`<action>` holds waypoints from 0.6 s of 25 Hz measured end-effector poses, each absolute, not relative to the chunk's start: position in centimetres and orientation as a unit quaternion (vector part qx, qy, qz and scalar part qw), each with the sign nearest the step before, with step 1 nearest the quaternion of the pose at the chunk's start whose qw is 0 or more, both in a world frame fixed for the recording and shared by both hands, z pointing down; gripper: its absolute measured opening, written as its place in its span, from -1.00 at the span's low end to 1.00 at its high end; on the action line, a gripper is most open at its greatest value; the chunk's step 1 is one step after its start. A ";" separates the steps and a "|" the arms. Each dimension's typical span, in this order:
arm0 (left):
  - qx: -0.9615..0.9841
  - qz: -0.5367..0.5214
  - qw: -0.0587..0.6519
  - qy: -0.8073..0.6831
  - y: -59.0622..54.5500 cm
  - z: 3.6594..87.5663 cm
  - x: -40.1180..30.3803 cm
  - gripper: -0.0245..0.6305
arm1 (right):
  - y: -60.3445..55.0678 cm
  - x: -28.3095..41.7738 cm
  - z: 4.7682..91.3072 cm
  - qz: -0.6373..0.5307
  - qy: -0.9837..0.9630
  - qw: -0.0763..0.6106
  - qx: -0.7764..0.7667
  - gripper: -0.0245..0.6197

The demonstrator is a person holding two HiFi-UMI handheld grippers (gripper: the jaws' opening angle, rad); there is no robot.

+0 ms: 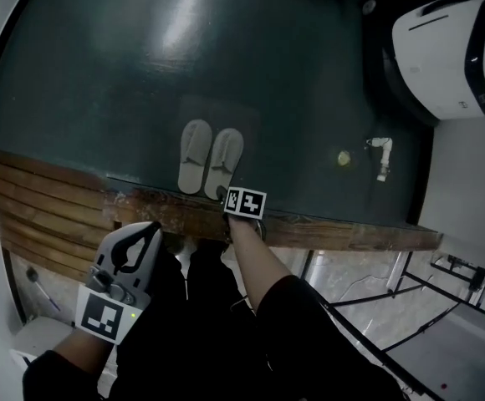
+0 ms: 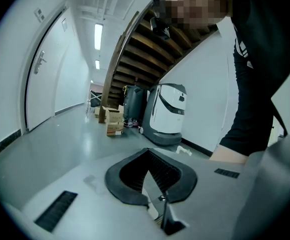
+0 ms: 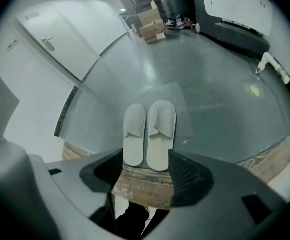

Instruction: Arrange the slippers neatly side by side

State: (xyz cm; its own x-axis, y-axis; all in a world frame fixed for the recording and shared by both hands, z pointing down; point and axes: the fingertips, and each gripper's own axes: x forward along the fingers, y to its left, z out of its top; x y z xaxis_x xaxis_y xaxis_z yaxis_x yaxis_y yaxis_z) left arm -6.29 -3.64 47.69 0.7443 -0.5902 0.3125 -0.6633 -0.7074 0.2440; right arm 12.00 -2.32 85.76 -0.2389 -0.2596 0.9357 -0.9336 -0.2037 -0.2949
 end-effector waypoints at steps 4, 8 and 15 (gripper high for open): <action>0.931 0.093 0.134 -0.328 -2.7 40.2 -7.4 -0.93 | 1.8 10.6 75.3 0.555 -0.582 0.275 0.527 -0.11; 0.946 0.079 0.096 -0.299 -1.5 34.5 -7.1 -0.93 | 3.7 11.1 66.1 0.545 -0.602 0.242 0.530 -0.11; 0.966 0.049 0.092 -0.238 3.1 28.6 -6.8 -0.93 | 7.4 11.2 50.0 0.449 -0.657 0.175 0.580 -0.12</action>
State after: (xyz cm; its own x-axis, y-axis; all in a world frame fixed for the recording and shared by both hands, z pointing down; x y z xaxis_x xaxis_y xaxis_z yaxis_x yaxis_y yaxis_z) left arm -6.80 3.14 28.57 0.8819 -0.4504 0.1392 -0.4686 -0.8698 0.1544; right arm 11.22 7.42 49.96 -0.2667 -0.6047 0.7504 -0.9186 -0.0762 -0.3879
